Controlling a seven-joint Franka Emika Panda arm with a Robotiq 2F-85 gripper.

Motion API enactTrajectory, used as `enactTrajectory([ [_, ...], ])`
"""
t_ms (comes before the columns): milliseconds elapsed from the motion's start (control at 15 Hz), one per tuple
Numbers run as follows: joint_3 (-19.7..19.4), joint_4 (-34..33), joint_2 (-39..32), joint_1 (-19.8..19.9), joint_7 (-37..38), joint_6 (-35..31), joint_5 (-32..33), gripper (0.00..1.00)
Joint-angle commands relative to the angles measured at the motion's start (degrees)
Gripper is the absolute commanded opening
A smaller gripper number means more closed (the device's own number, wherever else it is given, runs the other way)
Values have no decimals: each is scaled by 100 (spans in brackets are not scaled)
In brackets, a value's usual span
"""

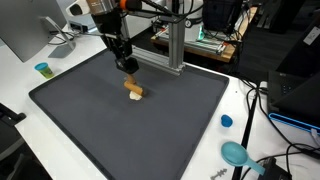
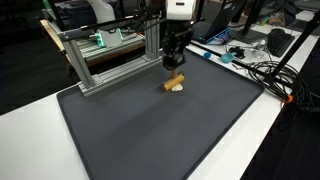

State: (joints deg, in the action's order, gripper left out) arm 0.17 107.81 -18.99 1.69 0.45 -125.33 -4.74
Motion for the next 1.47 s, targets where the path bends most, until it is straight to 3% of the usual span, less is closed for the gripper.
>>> enactTrajectory([
  [0, -43, -391, -253, -201, 295, 53, 316, 22],
  [533, -95, -895, -749, -608, 1001, 143, 1126, 22],
  [1200, -35, -1460, -1251, -464, 888, 175, 815, 22],
  [1400, -73, -1382, -952, -393, 878, 167, 746, 22],
])
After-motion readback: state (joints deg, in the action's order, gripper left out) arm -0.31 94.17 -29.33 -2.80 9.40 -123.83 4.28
